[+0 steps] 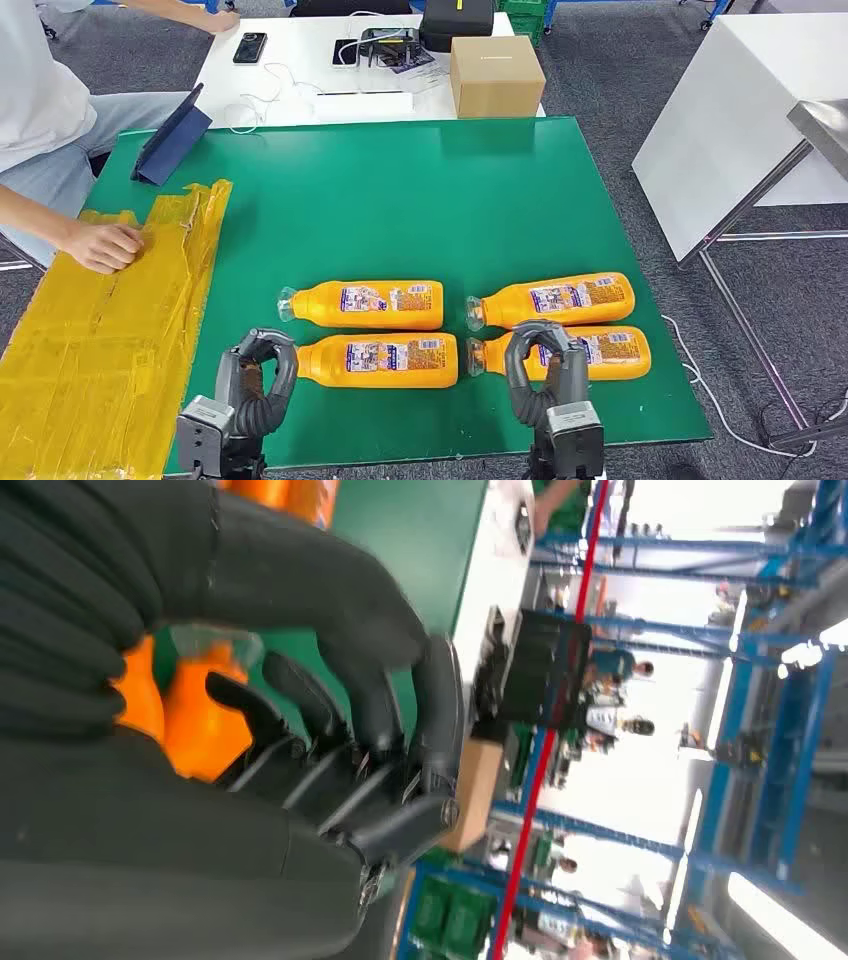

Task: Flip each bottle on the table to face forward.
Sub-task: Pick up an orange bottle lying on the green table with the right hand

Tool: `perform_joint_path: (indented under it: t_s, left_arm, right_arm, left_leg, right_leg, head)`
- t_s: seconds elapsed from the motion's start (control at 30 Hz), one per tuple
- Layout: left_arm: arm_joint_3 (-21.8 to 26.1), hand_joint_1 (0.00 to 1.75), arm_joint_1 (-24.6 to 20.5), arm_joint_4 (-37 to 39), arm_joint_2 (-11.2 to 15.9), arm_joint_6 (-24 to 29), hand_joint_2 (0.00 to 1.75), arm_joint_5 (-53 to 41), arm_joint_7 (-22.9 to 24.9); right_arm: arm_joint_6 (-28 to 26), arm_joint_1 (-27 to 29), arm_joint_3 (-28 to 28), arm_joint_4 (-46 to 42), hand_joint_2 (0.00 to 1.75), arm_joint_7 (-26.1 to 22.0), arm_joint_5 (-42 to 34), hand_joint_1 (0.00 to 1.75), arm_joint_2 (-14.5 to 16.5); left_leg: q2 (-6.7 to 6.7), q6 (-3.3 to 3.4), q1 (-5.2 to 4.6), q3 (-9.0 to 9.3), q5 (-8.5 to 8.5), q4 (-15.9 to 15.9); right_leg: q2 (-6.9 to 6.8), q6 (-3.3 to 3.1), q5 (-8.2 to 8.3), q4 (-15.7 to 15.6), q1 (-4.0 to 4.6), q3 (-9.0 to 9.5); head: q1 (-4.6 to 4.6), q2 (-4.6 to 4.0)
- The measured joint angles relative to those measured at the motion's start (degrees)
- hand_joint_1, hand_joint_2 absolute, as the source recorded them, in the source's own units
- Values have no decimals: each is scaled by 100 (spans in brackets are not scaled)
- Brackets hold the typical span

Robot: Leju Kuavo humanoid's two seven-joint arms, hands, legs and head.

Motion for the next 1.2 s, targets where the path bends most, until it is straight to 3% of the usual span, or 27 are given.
perform_joint_path:
  t_s: [0.6, 0.87, 1.2]
  left_arm:
    - [-178, 0, -70, 250, -12, -9, 175, 253, 87]
    - [-202, 0, -265, 349, -31, -455, 175, 291, 124]
    - [-222, 0, -398, 439, -84, -568, 175, 291, 138]
  right_arm:
    - [-20, -613, 325, 453, 175, 629, 1083, 0, -60]
    - [357, -1502, 593, 1153, 175, 1351, 2556, 0, -242]
    - [510, -2107, 764, 1836, 175, 1463, 2731, 0, -386]
  left_leg:
    - [4, 1, 0, 6, 4, 0]
    - [4, 6, 0, 9, 12, 0]
    - [1, 8, -1, 6, 12, 2]
  right_leg:
    - [2, 1, 2, 1, 0, 6]
    - [1, 1, 6, 1, 0, 11]
    - [0, 3, 6, 1, 0, 9]
  head:
    - [-1, 0]
    - [0, 0]
    - [-1, 0]
